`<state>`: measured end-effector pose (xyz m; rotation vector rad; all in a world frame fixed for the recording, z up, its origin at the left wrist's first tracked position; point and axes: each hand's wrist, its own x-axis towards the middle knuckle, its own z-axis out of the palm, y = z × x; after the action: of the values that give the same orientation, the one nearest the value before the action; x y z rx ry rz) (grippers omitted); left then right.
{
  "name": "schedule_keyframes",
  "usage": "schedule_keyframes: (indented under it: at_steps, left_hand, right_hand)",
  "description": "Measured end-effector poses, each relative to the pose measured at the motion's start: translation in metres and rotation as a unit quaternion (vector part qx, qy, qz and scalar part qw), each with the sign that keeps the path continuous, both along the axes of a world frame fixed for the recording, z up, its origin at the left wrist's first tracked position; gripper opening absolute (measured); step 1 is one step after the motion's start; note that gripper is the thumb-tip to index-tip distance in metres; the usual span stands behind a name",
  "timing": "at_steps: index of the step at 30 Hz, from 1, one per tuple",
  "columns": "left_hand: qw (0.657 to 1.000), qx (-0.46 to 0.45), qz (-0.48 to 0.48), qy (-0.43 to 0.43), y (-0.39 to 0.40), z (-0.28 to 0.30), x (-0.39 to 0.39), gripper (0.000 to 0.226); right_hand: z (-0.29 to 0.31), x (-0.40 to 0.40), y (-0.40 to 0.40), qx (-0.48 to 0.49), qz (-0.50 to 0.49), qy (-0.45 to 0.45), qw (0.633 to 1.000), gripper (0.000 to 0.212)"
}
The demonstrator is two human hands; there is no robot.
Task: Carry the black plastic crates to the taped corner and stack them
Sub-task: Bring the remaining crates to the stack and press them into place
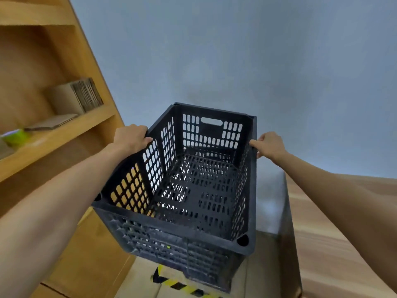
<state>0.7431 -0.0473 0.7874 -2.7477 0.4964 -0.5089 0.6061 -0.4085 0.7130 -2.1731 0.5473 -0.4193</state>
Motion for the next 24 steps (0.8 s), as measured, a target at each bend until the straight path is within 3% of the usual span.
schedule_keyframes:
  at_steps: [8,13,18,24]
  left_hand:
    - [1.000,-0.015,0.026,0.005,-0.030,-0.011,0.089,0.040]
    - [0.999,-0.026,0.012,0.021,-0.043,-0.016,0.136,0.041]
    - [0.999,-0.029,-0.019,0.030,-0.060,-0.026,0.189,0.042]
    - [0.996,-0.026,-0.051,0.065,-0.057,-0.052,0.255,0.041]
  right_hand:
    - [0.001,0.099,-0.038,-0.006,0.020,0.021,1.000,0.037]
    - [-0.006,0.134,-0.052,-0.003,0.024,0.035,0.999,0.033]
    - [-0.011,0.163,-0.065,-0.014,-0.008,0.032,0.999,0.040]
    - [-0.007,0.201,-0.051,-0.034,-0.059,0.030,0.997,0.033]
